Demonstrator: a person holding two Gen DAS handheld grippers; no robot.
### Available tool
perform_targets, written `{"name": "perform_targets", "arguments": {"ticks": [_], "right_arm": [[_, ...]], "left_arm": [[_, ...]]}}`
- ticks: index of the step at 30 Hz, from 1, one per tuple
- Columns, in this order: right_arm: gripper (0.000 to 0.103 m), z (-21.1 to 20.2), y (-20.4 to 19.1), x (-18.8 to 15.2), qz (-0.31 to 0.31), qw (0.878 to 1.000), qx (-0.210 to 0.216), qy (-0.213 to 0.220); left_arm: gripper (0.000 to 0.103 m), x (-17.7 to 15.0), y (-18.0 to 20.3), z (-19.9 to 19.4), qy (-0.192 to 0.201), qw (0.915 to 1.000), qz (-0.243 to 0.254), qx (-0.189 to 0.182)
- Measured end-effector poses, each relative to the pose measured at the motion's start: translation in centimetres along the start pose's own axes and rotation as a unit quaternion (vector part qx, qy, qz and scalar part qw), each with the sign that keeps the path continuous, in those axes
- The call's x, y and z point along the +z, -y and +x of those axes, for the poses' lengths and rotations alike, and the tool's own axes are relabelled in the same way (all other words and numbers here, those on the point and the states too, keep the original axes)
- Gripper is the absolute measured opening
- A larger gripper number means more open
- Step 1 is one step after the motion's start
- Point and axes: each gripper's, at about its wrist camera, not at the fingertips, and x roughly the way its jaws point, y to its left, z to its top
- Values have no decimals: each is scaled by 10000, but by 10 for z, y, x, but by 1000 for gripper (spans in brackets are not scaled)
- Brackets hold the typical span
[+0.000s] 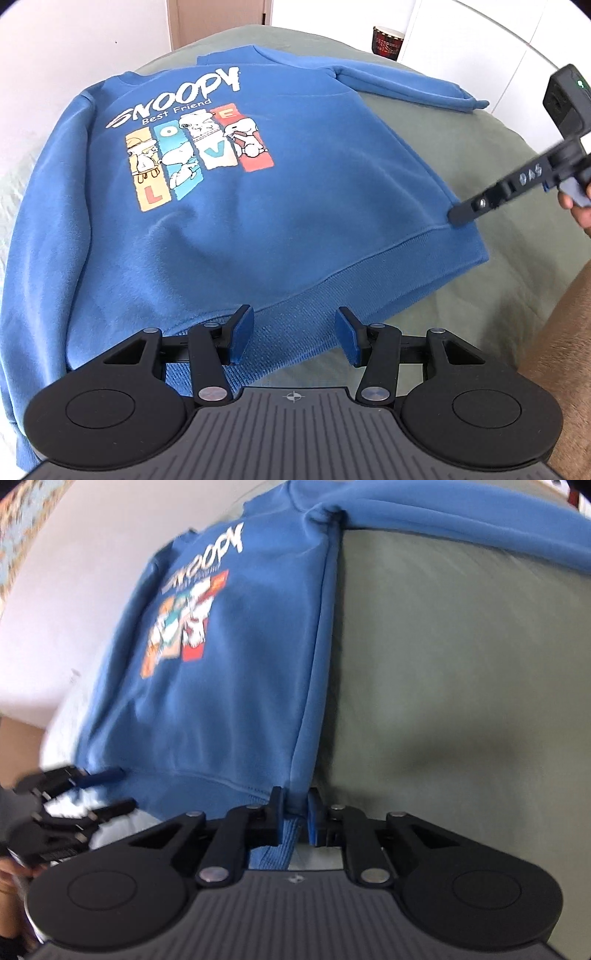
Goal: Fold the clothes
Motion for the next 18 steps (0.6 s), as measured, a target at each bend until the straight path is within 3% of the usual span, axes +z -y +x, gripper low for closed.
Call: {"name": "perform_targets", "arguments": {"ticks": [2,6,10,18], "right_arm": [[15,7,-2,0,-68,9999,-95,-7],[35,-6,-7,3,-255,9995,-78,193],[46,-39,0,12,-389,9962,-307,715],[58,-105,71,57,302,9768,-1146,1781]], "left_arm": [[47,0,1,-1,18,10000,-12,4],[47,9,6,-9,160,9999,15,2],[47,26,17,-18,419,9989,153,117],[47,62,39,-13,613,9974,287,264]]}}
